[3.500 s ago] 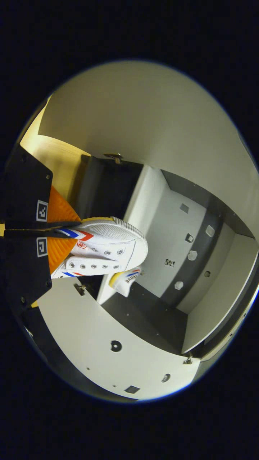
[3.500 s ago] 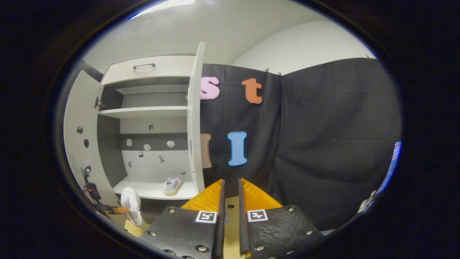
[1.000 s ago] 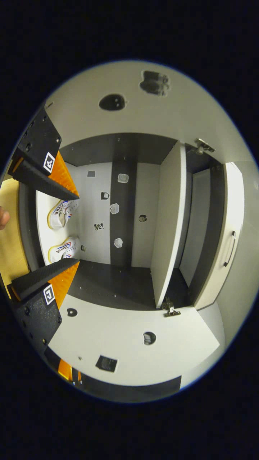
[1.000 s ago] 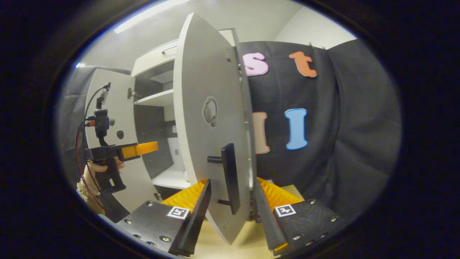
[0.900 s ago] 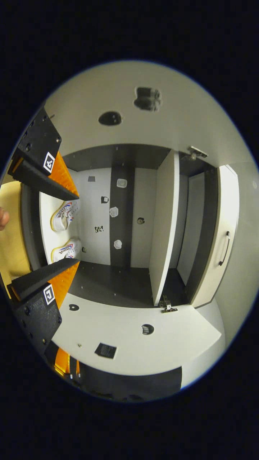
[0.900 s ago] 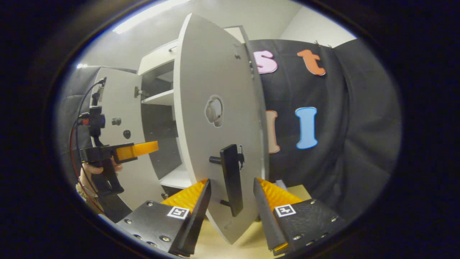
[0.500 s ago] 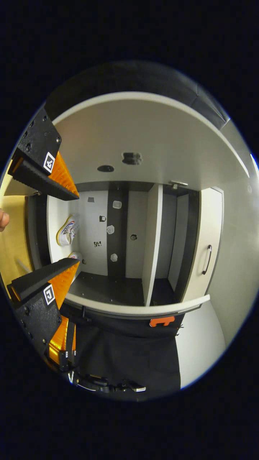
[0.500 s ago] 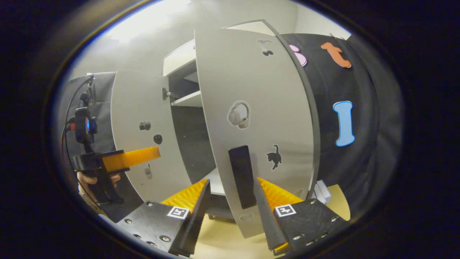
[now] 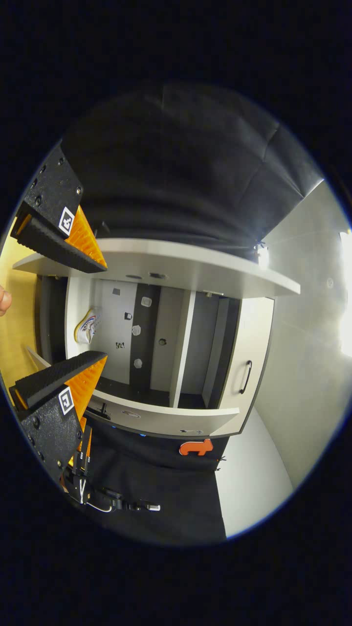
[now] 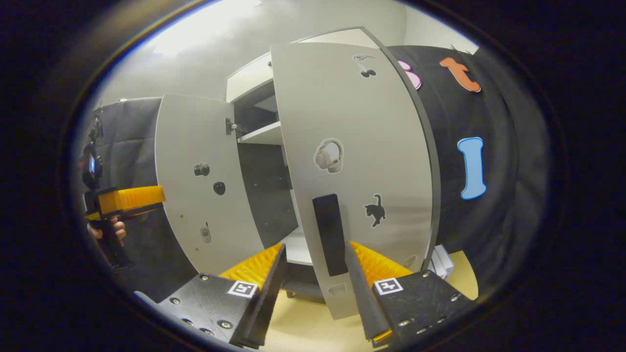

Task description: Grab one shoe with the right hand and put it into the shoe cabinet, grab the other shoe with the left hand and put it into the shoe cabinet; then close the right door with the right hand and the left door with the left hand.

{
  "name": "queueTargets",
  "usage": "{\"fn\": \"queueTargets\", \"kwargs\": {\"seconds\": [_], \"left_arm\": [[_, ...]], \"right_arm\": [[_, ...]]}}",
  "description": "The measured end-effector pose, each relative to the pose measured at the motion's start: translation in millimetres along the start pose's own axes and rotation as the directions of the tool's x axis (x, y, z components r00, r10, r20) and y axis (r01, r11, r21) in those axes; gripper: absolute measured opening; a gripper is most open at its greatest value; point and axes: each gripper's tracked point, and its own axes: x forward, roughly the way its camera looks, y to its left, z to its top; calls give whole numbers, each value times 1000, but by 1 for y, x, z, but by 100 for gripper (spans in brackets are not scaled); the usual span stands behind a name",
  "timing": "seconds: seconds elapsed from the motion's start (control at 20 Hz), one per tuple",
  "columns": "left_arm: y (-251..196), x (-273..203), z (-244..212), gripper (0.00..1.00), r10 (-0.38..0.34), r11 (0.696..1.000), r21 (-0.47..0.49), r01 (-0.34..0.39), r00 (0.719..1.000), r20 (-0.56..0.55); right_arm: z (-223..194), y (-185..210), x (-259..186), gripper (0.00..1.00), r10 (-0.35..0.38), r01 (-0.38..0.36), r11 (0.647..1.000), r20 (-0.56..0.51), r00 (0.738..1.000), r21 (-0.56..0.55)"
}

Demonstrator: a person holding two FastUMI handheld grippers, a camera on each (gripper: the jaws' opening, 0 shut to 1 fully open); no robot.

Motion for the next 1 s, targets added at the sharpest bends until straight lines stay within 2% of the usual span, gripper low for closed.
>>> {"fn": "queueTargets", "kwargs": {"seconds": [0.2,0.25,0.3,0.35,0.4,0.45,0.55,0.6,0.75,0.8,0.85,0.95,1.0], "left_arm": [[27,-22,10,93,86,996,21,-87,996,30],[35,-26,10,92,111,994,22,-112,993,31],[45,-29,10,92,137,990,21,-138,990,35],[56,-31,9,93,164,986,23,-165,986,38],[68,-31,7,96,195,980,23,-196,980,35],[77,-28,2,96,224,974,24,-225,974,31],[93,-27,-3,93,266,963,27,-267,963,32],[99,-26,-6,93,285,958,32,-286,958,28],[115,-21,-20,96,324,944,66,-324,946,6],[115,-18,-23,96,326,943,74,-325,945,-1],[116,-16,-26,96,325,943,80,-323,946,-5],[119,-12,-32,93,326,943,80,-323,945,-19],[120,-11,-36,93,322,945,74,-319,946,-28]], "right_arm": [[0,-2,0,67,-5,5,1000,-5,1000,-6],[0,-3,-1,72,-4,4,1000,-6,1000,-6],[-1,-2,-2,67,-3,3,1000,-6,1000,-6],[0,-3,-3,67,-3,3,1000,-5,1000,-8],[0,-3,-3,72,-5,5,1000,-5,1000,-11],[1,-5,-4,68,-7,7,1000,-4,1000,-16],[0,-8,-7,68,-15,15,1000,-5,1000,-24],[-1,-10,-8,71,-20,20,999,-6,1000,-25],[-4,-17,-12,67,-37,37,999,-9,999,-22],[-4,-20,-13,72,-44,44,999,-10,999,-23],[-5,-23,-14,68,-54,54,998,-12,998,-25],[-6,-27,-15,71,-69,69,997,-12,998,-29],[-6,-28,-15,67,-74,73,997,-13,997,-31]]}}
